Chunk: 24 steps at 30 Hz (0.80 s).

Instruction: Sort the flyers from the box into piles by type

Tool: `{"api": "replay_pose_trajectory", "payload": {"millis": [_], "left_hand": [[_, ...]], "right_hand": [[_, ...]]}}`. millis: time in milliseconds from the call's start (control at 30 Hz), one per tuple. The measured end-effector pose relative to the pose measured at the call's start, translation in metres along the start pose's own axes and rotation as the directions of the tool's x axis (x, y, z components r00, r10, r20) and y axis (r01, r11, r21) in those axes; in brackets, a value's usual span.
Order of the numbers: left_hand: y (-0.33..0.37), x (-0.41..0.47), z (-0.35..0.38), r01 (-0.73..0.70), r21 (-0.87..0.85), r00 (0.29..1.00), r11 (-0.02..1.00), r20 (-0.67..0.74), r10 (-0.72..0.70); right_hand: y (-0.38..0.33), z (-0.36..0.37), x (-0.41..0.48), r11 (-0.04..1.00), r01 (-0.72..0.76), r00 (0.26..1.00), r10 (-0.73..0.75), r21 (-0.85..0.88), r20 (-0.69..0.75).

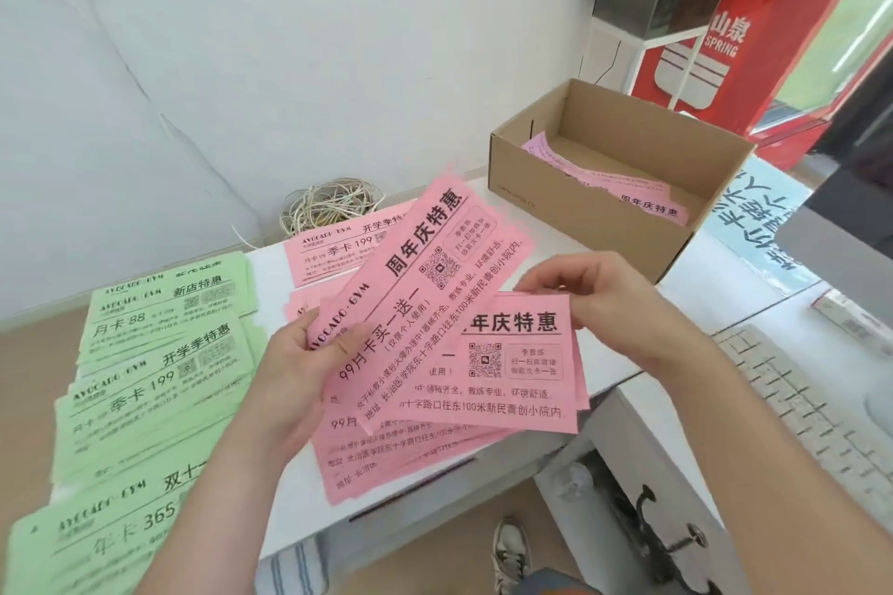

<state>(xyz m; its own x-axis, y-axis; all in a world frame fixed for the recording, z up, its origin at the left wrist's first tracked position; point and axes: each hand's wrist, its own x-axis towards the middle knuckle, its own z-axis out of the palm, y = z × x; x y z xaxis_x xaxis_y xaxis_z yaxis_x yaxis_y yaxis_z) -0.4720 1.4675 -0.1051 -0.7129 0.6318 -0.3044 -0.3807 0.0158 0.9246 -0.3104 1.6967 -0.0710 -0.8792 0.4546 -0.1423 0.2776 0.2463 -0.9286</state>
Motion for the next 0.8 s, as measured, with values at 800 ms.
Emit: {"api": "replay_pose_trajectory", "payload": {"millis": [800], "left_hand": [[-0.049,-0.03,-0.055,0.146,0.744,0.905,0.652,-0.367,0.215]], "right_hand": [[0.074,0.095,0.02,0.866,-0.223,0.972,0.164,-0.448,-0.167]]}}
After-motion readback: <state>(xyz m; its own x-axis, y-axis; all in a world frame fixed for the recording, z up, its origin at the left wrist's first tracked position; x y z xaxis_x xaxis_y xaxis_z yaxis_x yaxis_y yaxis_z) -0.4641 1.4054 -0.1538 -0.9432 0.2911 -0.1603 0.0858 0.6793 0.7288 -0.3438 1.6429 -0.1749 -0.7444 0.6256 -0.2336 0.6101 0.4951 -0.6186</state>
